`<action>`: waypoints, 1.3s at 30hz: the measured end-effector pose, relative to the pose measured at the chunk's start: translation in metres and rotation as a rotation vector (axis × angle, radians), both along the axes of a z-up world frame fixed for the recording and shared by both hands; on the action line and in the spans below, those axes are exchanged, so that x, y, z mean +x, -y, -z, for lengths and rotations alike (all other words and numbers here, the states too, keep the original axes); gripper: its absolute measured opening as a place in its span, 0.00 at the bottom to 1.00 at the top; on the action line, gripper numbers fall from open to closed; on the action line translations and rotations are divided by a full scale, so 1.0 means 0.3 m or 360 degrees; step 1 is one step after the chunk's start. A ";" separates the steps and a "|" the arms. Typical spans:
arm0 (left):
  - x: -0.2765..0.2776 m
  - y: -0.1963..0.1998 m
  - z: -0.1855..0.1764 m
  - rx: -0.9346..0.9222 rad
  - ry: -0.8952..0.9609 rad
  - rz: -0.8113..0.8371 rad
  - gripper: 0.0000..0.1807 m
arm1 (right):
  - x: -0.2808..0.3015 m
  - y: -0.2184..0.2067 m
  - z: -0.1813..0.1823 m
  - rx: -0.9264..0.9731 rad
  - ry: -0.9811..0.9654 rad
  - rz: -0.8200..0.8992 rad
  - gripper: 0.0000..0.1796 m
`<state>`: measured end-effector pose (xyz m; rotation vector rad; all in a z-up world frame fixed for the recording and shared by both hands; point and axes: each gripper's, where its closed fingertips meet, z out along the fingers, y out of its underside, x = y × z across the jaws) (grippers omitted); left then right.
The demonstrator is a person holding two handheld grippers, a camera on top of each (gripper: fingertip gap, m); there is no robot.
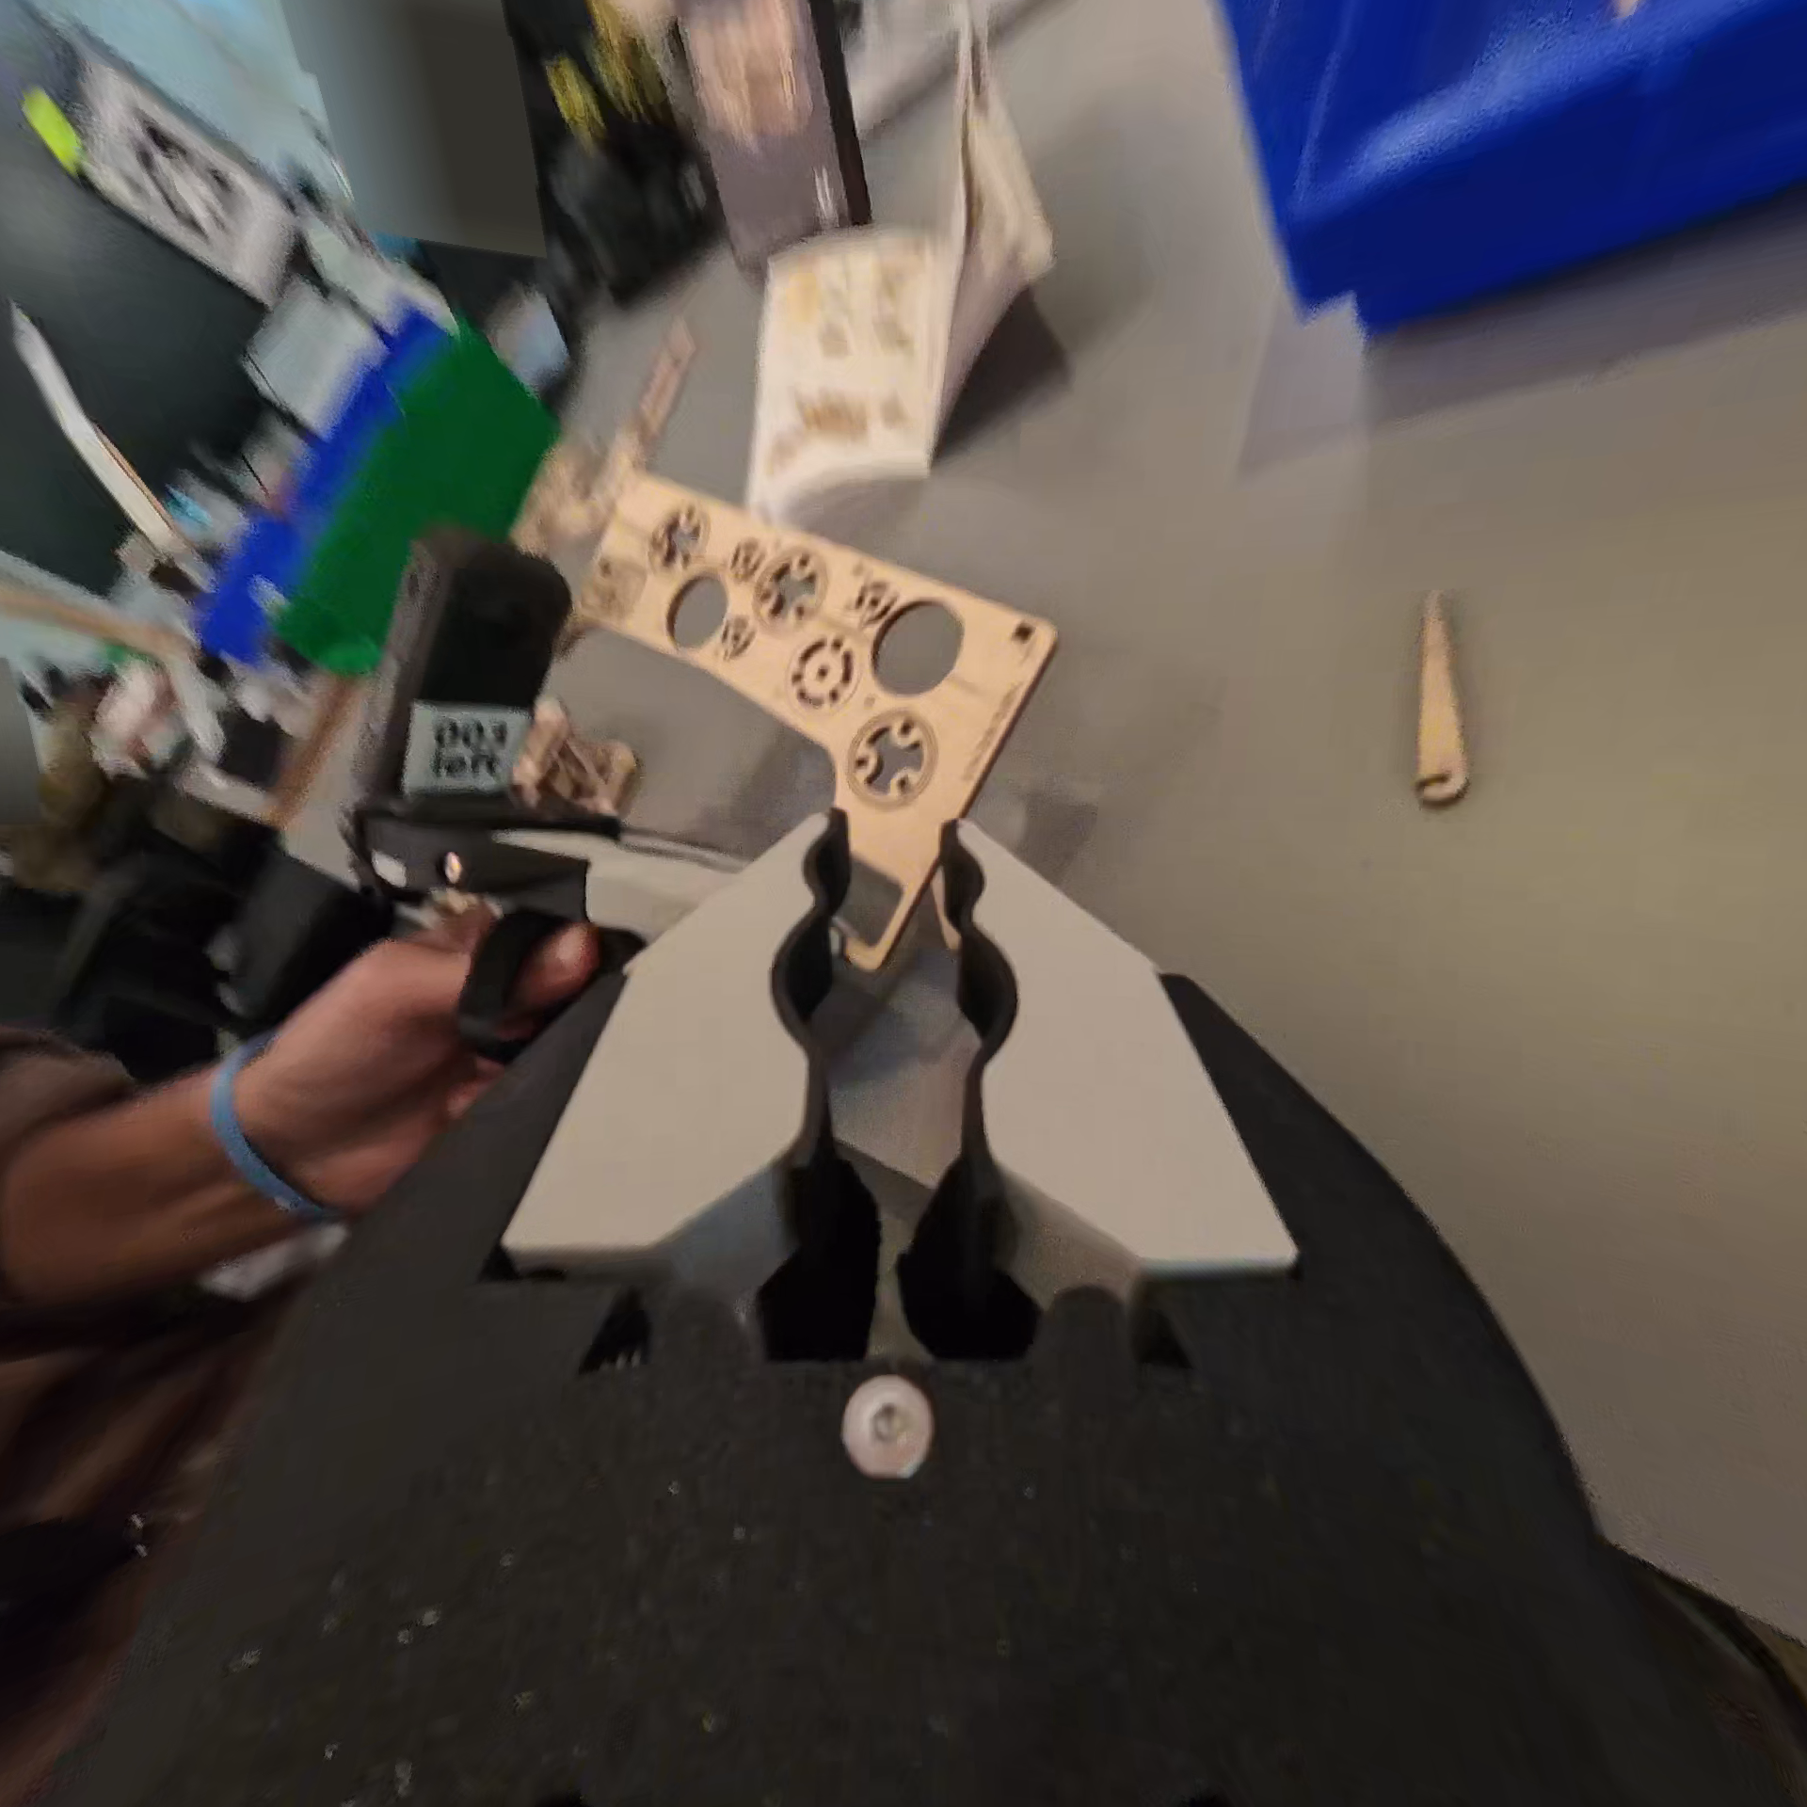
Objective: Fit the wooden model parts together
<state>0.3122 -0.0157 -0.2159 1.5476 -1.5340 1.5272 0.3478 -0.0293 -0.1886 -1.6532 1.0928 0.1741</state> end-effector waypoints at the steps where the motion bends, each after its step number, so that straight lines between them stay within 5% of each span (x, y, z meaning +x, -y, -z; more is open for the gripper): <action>1: 0.003 -0.005 -0.038 0.0023 0.0061 0.0013 0.01 | 0.016 0.018 -0.035 0.0083 0.0036 0.0065 0.11; 6: -0.042 -0.174 -0.281 -0.0035 0.0202 0.0089 0.01 | 0.023 0.051 -0.047 0.0152 0.0023 0.0144 0.10; 10: -0.213 -0.515 -0.439 0.0074 0.0253 0.0260 0.01 | 0.000 0.001 -0.042 0.0111 0.0030 0.0091 0.10; 16: -0.474 -1.263 -0.287 0.0657 -0.0201 0.0370 0.01 | -0.039 -0.077 0.018 -0.0014 -0.0036 -0.0028 0.08; 19: -0.540 -1.502 -0.174 0.0722 -0.0473 0.0502 0.01 | -0.047 -0.101 0.028 -0.0034 -0.0052 -0.0044 0.08; 27: -0.600 -1.667 -0.047 0.0713 -0.0875 0.1422 0.01 | -0.043 -0.108 0.039 -0.0139 0.0000 -0.0013 0.07; 37: -0.540 -1.772 0.114 0.1117 -0.0975 0.1431 0.02 | -0.038 -0.106 0.049 -0.0182 0.0023 0.0003 0.07; 39: -0.524 -1.773 0.118 0.1125 -0.0909 0.1277 0.10 | -0.038 -0.108 0.057 -0.0180 0.0008 -0.0010 0.07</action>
